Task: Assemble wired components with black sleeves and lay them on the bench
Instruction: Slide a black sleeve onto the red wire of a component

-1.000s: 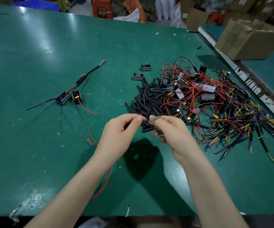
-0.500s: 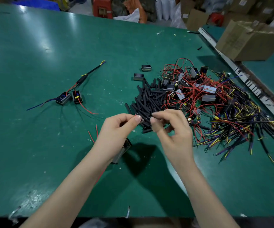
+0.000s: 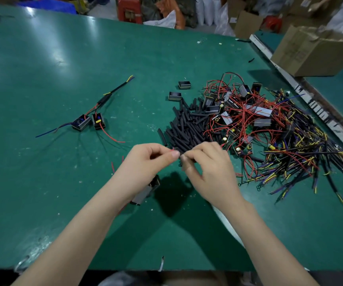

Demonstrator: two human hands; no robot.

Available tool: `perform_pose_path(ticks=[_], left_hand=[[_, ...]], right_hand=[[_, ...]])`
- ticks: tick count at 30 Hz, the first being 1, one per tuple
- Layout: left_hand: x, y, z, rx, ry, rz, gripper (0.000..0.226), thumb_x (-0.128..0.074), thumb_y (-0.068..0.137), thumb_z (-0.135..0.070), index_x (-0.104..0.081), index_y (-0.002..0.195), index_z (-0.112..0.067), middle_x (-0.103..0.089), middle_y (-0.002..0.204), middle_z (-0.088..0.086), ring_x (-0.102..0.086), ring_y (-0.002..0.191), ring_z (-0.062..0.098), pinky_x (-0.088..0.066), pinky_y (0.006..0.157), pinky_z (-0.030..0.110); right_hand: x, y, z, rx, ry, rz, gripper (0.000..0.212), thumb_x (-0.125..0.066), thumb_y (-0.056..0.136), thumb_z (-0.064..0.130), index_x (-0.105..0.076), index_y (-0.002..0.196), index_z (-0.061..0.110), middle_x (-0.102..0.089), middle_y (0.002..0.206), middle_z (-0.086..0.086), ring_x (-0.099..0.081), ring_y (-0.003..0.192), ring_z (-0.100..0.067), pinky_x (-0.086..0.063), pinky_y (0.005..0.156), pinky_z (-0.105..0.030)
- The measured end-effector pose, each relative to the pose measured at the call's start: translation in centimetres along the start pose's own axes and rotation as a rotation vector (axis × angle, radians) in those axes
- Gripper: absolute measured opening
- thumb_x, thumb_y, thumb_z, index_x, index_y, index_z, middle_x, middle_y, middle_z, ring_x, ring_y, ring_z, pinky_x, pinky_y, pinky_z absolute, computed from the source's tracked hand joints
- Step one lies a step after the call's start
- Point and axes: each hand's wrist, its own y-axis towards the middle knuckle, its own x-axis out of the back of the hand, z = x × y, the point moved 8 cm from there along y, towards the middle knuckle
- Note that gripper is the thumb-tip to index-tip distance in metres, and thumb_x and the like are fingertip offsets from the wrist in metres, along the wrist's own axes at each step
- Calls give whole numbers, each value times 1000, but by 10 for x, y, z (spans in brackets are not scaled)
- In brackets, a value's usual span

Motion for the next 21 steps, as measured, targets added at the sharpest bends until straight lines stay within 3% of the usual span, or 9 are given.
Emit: perform_pose_path(ticks=[2, 4, 6, 8, 12, 15, 18, 21], left_hand=[[-1, -3, -10, -141, 308, -8, 7, -71, 83, -26, -71, 78, -22, -61, 59, -14, -48, 56, -6, -37, 59, 10], [-5, -8, -20, -272, 433, -3, 2, -71, 83, -20, -73, 82, -19, -58, 62, -21, -51, 62, -13, -35, 60, 4], [-5, -11, -23, -309, 407, -11, 2, -71, 83, -19, -73, 82, -19, -59, 63, -20, -52, 63, -13, -35, 59, 3], [0, -8, -18, -239, 306, -33, 8, -70, 84, -24, -70, 77, -26, -60, 60, -17, -49, 56, -7, -35, 56, 6], [8, -1, -3, -34, 11, -53, 10, -69, 85, -24, -70, 76, -19, -59, 70, -1, -47, 68, 8, -39, 66, 22], [6, -1, 1, 34, -103, -26, 10, -67, 86, -22, -70, 79, -16, -55, 55, -17, -47, 52, -3, -36, 53, 5], [0, 0, 8, 127, -168, 44, 11, -65, 86, -24, -70, 78, -18, -36, 43, -17, -32, 39, 0, -27, 41, 10], [-7, 2, 11, 185, -215, 125, 13, -62, 88, -21, -71, 86, -13, -31, 48, -13, -25, 42, 3, -23, 40, 15]], right_hand=[[-14, -1, -11, -228, 111, 218, 14, -61, 87, 19, -70, 77, 14, -62, 78, 0, -57, 79, -23, -44, 70, -37], [-28, -9, -26, -633, 470, 438, 24, -57, 86, 19, -68, 65, 19, -59, 67, 3, -54, 69, -14, -39, 62, -29], [-41, -25, -26, -980, 885, 608, 35, -52, 88, 18, -64, 55, 21, -56, 60, 5, -56, 62, -11, -31, 56, -26], [-43, -29, -21, -1086, 1131, 641, 38, -50, 91, 19, -66, 57, 23, -56, 61, 7, -59, 60, -9, -30, 55, -25], [-33, -15, -25, -824, 1047, 389, 23, -56, 95, 24, -74, 81, 24, -66, 72, 10, -61, 67, -3, -39, 57, -14], [-2, -2, -27, -452, 720, 28, 12, -62, 92, 14, -69, 95, 24, -67, 89, 6, -60, 77, 3, -43, 69, -10], [19, 0, -6, -39, 361, -146, 15, -66, 87, 3, -72, 99, 9, -61, 95, -9, -60, 84, -15, -48, 74, -27], [21, -4, 7, 164, 161, -199, 28, -67, 81, -7, -75, 102, 10, -63, 95, -12, -58, 83, -29, -47, 70, -43]])
